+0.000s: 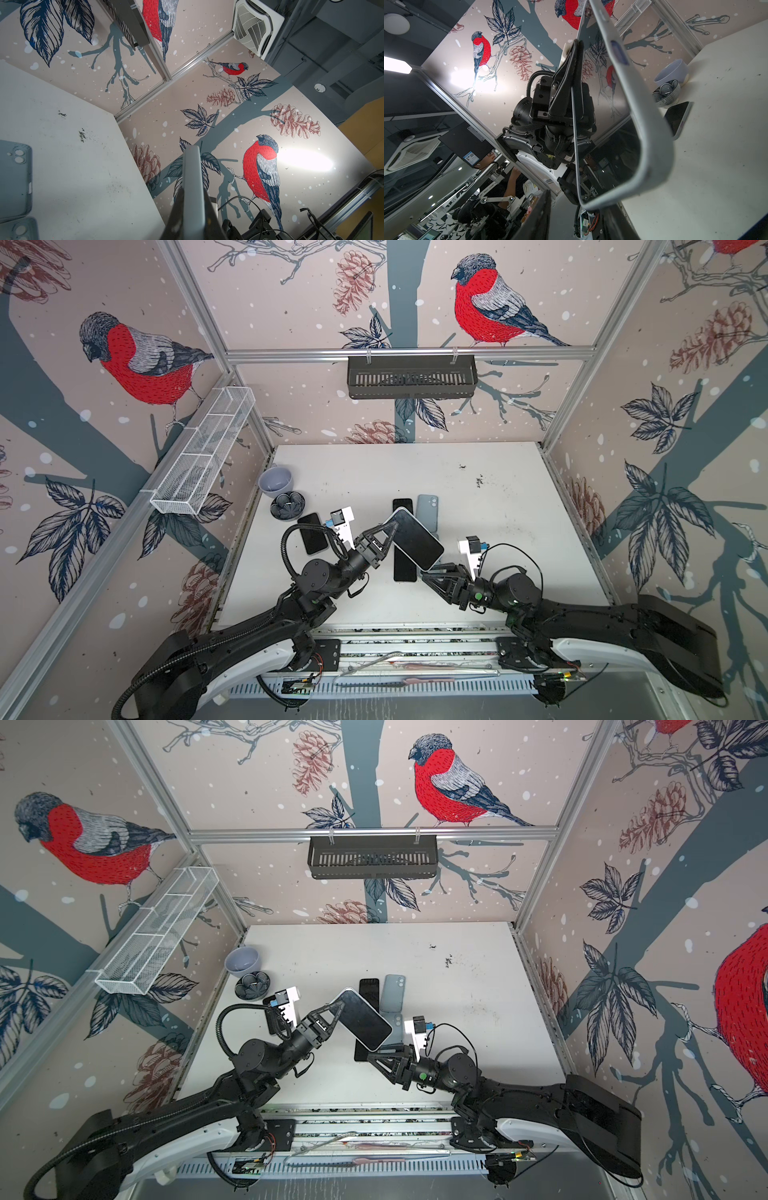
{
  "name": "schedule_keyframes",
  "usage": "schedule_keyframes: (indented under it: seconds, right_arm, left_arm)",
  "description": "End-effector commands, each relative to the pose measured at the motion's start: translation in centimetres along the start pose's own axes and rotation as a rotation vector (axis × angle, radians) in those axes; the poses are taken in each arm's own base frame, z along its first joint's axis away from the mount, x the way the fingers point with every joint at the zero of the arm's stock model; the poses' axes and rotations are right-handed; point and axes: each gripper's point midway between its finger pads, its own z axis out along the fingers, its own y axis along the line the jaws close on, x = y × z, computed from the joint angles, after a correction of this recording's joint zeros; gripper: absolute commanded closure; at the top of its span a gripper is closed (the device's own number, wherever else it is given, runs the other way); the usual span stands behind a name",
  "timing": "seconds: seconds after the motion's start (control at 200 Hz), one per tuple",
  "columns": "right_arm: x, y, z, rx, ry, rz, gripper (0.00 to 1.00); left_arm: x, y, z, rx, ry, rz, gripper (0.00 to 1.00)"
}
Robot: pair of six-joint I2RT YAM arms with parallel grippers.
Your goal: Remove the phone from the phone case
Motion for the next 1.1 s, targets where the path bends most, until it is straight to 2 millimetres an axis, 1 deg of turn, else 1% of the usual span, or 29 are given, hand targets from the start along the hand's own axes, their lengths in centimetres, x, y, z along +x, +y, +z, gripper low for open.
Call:
schedule_keyframes:
  seconds: [0.0, 0.41, 0.71, 0.826, 0.901, 1.011, 1.096]
  right_arm:
    - [-0.8, 0.8, 0.2, -0.029, -0.021, -0.009, 0.64]
    - [-1.3, 0.7, 0.1, -0.027, -0.034, -0.007, 0.77]
    - [-1.1, 0.6, 0.0, -0.021, -0.021, -0.044, 0.93]
    - [-0.9, 0.3, -0.4, -0.005, -0.013, -0.097, 0.98]
    - [-0.3, -0.4, -0.5, 0.029, 0.011, -0.144, 1.0]
    - [0.2, -1.2, -0.8, 0.068, 0.04, -0.256, 1.0]
    - [0.0, -1.4, -0.9, 0.099, 0.049, -0.369, 1.0]
  left_arm:
    - [-1.3, -2.5, -0.1, 0.102, -0.051, -0.013, 1.0]
    - [-0.9, -2.4, -0.2, 0.106, -0.042, -0.013, 1.0]
    - [-0.5, -2.3, 0.0, 0.104, -0.025, -0.007, 1.0]
    - [-0.3, -2.1, 0.1, 0.093, -0.017, -0.008, 1.0]
    - [-0.3, -2.0, 0.4, 0.076, -0.008, -0.011, 1.0]
    - [-0.1, -2.2, 1.1, 0.058, 0.022, -0.016, 1.0]
    - [0.3, -2.2, 1.9, 0.035, 0.062, -0.026, 1.0]
